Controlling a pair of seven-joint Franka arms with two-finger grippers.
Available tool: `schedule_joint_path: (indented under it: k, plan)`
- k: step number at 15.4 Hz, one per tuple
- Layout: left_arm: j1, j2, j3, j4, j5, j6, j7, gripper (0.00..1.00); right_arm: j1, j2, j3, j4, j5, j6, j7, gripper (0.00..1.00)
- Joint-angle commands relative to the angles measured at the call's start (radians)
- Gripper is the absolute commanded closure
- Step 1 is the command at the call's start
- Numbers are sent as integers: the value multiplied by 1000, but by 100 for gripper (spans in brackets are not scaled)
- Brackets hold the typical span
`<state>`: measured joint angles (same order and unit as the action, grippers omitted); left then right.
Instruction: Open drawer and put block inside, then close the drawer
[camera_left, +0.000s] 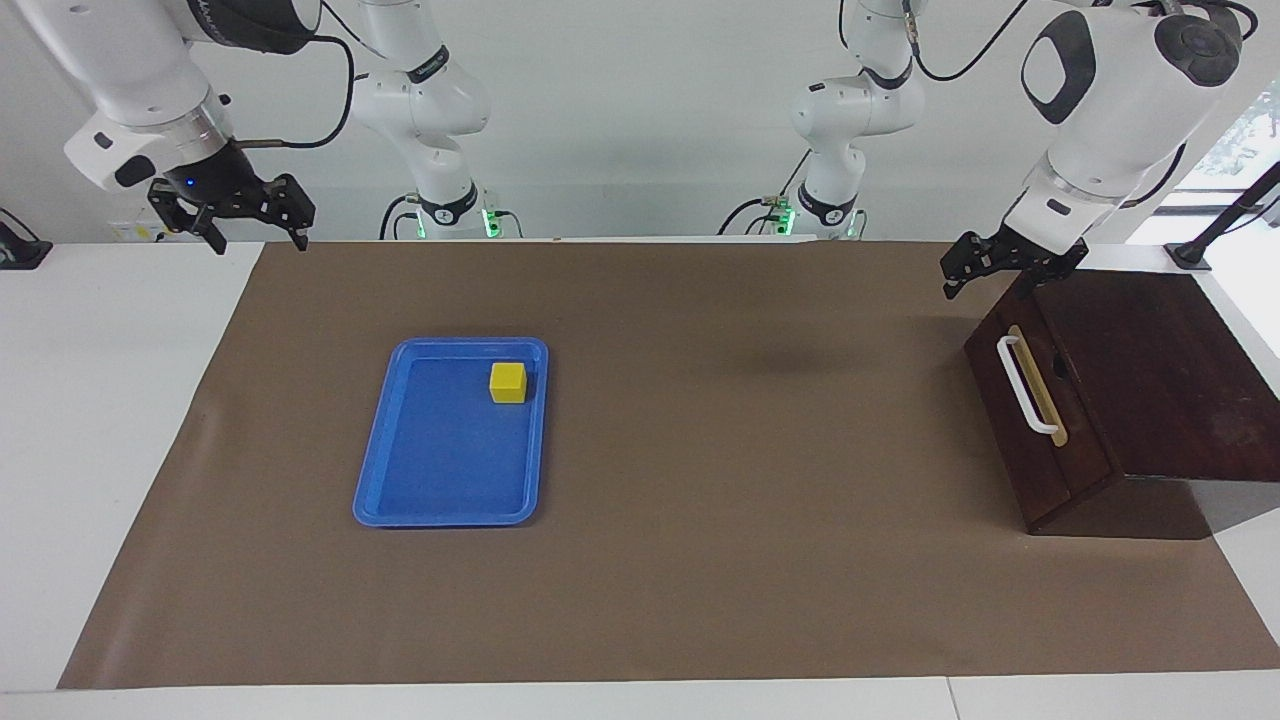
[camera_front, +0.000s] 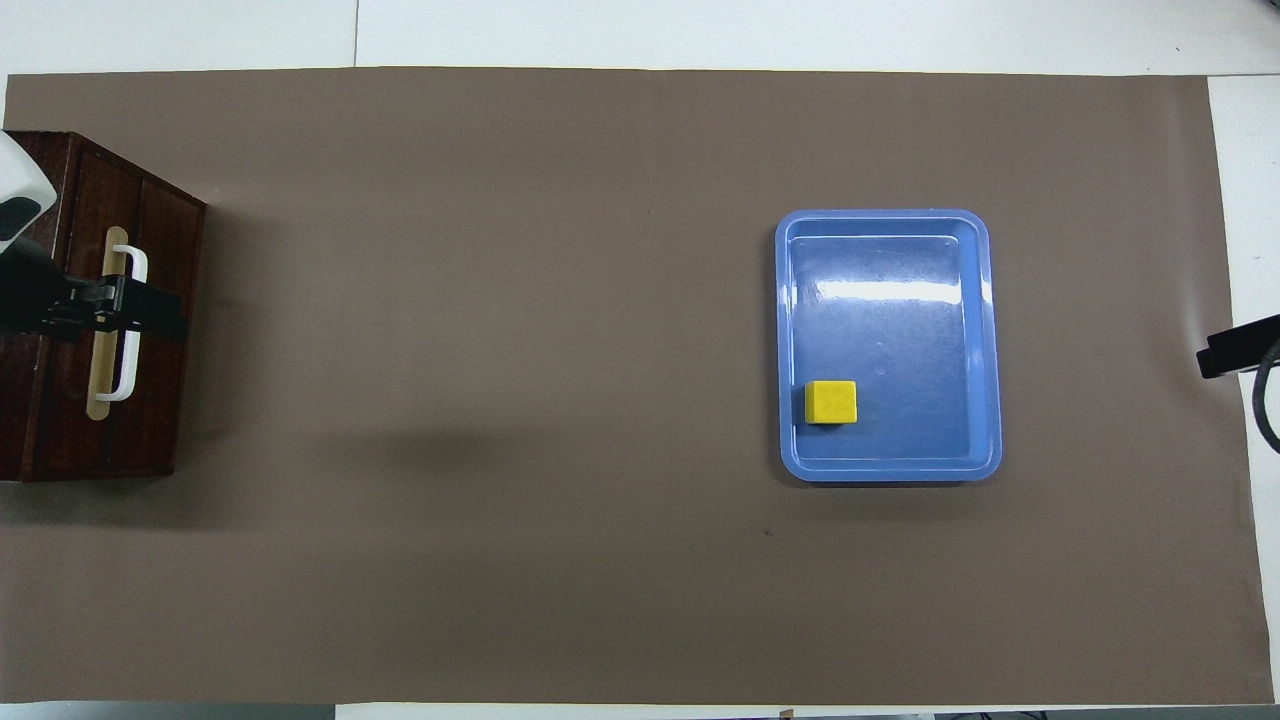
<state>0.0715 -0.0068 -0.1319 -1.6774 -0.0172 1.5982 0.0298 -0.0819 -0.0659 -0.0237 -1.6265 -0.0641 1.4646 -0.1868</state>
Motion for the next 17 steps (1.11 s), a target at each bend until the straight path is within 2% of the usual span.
schedule_joint_path:
  k: [1, 7, 12, 14, 17]
  plan:
    - [2, -5, 3, 8, -13, -12, -7, 0, -7, -12, 7, -12, 13, 16, 13, 0]
    - [2, -5, 3, 8, -13, -12, -8, 0, -7, -14, 7, -10, 13, 20, -42, 0]
    - [2, -5, 3, 8, -13, -12, -7, 0, -7, -14, 7, -12, 20, 17, -10, 0]
    - [2, -5, 3, 10, -13, -12, -7, 0, -10, -15, 7, -18, 41, 22, 56, 0]
    - [2, -5, 3, 8, -13, -12, -8, 0, -7, -20, 7, -32, 87, 60, 307, 0]
